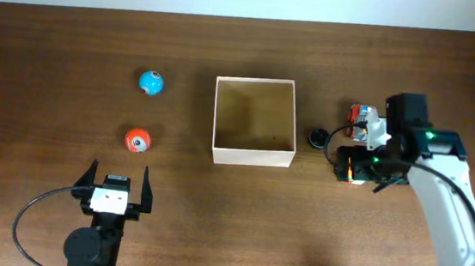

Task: Pack container
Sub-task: 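Move the right gripper over the 2x2 puzzle cube and lower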

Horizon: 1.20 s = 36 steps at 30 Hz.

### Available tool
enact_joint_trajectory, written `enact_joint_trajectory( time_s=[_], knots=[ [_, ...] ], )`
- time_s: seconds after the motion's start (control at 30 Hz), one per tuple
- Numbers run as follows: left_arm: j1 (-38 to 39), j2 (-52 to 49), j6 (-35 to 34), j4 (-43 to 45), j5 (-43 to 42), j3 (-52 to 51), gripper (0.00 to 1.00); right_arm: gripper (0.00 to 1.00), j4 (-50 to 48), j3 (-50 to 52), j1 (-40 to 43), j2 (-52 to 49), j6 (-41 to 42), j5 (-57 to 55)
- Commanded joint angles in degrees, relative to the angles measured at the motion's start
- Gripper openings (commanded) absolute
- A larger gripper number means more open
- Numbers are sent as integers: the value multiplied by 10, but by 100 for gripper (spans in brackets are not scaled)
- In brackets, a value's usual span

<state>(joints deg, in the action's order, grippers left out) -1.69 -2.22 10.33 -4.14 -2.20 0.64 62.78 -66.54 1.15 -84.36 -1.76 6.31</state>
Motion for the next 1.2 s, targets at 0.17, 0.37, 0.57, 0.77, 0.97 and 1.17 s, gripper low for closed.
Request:
enact_joint_trajectory(
  time_s=[0.17,0.37,0.57,0.77,0.97,1.17],
  knots=[
    [-3,-1,9,-4,-10,-1,99,99,-25,-13,4,-47,14,7],
    [-3,-1,9,-4,-10,-1,99,99,-36,-12,4,-53,14,3],
    [-3,-1,9,-4,-10,-1,99,99,-38,-12,4,-80,14,-41],
    [-3,-1,9,-4,-10,-1,99,99,-50,-12,4,-121,14,-40],
    [-3,-1,9,-4,-10,-1,99,99,-68,-12,5,-145,19,-40],
    [-3,-1,9,-4,-10,-1,99,99,-78,-12,9,-146,21,-40]
  ],
)
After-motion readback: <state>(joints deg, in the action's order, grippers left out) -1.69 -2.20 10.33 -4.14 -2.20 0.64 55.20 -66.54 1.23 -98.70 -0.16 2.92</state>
